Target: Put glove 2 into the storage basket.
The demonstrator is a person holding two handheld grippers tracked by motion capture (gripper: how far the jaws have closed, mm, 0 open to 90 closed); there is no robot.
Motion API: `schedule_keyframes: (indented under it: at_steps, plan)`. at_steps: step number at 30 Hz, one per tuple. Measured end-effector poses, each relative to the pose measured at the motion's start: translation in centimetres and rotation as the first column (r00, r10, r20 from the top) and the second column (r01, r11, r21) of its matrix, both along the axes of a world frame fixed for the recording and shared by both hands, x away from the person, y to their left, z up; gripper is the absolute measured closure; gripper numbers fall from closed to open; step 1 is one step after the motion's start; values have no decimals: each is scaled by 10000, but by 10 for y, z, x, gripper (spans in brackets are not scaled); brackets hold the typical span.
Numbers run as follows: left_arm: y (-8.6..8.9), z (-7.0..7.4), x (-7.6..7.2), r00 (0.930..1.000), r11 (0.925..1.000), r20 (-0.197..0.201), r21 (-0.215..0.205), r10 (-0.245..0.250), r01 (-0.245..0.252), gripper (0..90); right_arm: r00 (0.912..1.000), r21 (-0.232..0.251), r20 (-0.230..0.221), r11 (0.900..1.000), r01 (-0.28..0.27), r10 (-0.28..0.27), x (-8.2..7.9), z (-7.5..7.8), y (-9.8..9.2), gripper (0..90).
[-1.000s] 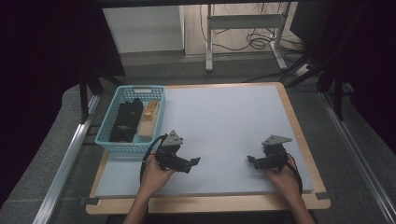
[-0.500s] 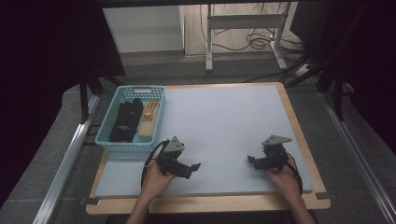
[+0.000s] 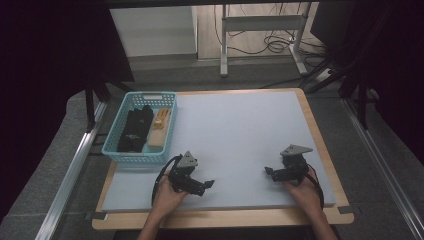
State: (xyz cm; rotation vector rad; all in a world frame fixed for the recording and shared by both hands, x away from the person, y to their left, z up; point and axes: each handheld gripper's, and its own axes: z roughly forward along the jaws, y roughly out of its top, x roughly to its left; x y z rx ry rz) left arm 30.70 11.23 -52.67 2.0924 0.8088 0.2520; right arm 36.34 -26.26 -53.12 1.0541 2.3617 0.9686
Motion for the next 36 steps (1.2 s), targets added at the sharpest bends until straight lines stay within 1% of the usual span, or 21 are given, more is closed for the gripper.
schedule_keyframes:
  at_steps: [6, 18, 20, 23, 26, 27, 28, 36]
  plan:
    - [-2, -7, -1, 9999, 9998, -137, 165, -86, 88, 0, 10000, -1, 4, 10000, 1, -1, 0, 0, 0, 102]
    - [-10, -17, 0, 9990, 9983, -353, 506, -258, 275, 0, 10000, -4, 10, 10000, -6, 6, 0, 0, 0, 102]
    - [-12, -17, -1, 9992, 9970, -320, 727, -253, 275, 0, 10000, -2, 11, 10000, -7, 7, 0, 0, 0, 102]
    - [-15, -18, -1, 9993, 9953, -300, 936, -238, 265, 0, 10000, -7, 9, 10000, -1, 1, 0, 0, 0, 103]
    - [-19, -19, -1, 9991, 9904, -362, 1360, -212, 259, 0, 10000, -8, 11, 10000, -4, 4, 0, 0, 0, 102]
    - [-21, -20, -1, 9993, 9875, -303, 1553, -205, 250, 0, 10000, -8, 12, 10000, -4, 4, 0, 0, 0, 102]
    - [-22, -20, -2, 9995, 9869, -256, 1597, -200, 238, 0, 10000, -8, 13, 10000, -2, 2, 0, 0, 0, 102]
    - [-22, -20, -2, 9996, 9880, -235, 1532, -148, 182, 0, 10000, -14, 8, 10000, 4, -4, 0, 0, 0, 102]
